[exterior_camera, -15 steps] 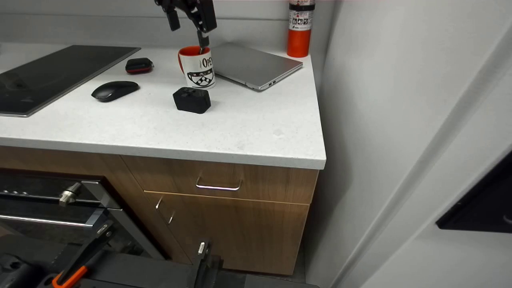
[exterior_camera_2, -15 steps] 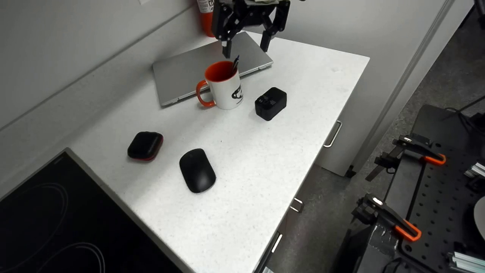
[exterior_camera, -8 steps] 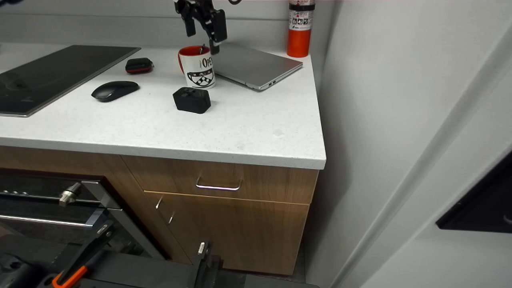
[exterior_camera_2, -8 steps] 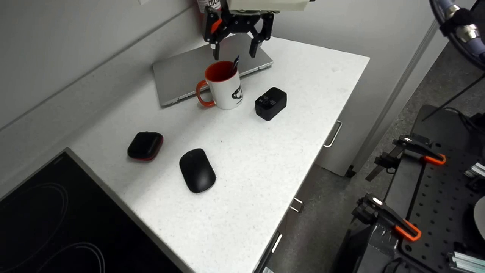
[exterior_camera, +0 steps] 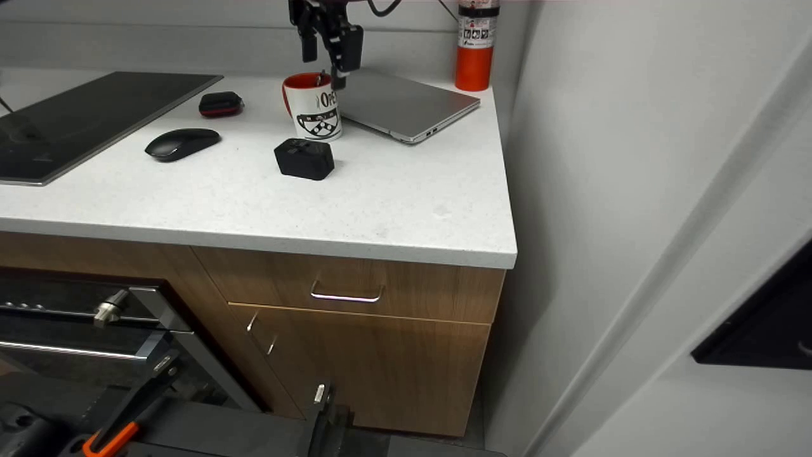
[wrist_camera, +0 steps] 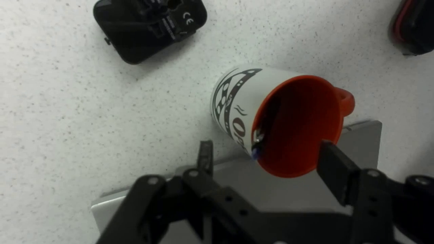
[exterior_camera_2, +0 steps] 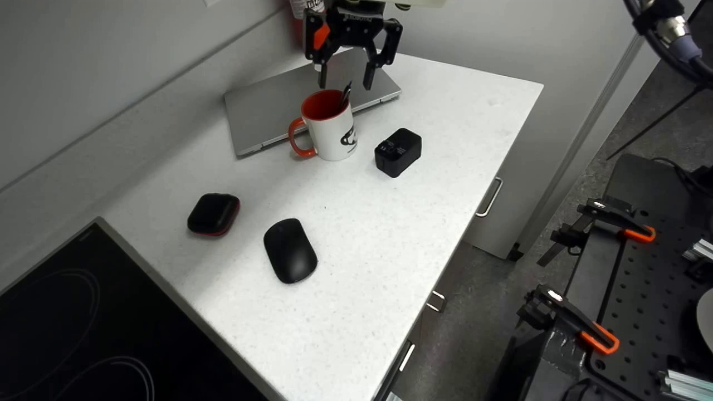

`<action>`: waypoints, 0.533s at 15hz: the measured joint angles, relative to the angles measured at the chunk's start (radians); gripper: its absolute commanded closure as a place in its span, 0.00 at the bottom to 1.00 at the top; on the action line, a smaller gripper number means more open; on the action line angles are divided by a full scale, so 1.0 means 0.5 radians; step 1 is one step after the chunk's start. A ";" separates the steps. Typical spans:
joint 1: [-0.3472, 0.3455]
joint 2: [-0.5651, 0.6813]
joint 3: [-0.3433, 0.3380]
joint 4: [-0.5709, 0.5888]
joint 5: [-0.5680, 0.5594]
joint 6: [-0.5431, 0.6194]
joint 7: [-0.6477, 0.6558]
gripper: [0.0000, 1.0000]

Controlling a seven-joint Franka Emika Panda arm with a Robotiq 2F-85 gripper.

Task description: Pick up the pen from the white mug cup and put it on the table.

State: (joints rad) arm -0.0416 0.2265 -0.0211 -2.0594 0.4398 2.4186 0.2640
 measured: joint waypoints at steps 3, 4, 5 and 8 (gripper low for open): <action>-0.011 0.000 0.000 0.026 0.020 -0.078 -0.014 0.74; -0.012 0.000 0.000 0.031 0.025 -0.093 -0.014 0.81; -0.012 0.001 0.000 0.034 0.030 -0.104 -0.014 0.88; -0.014 0.001 0.000 0.041 0.036 -0.122 -0.015 1.00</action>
State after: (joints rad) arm -0.0485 0.2271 -0.0212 -2.0390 0.4579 2.3573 0.2566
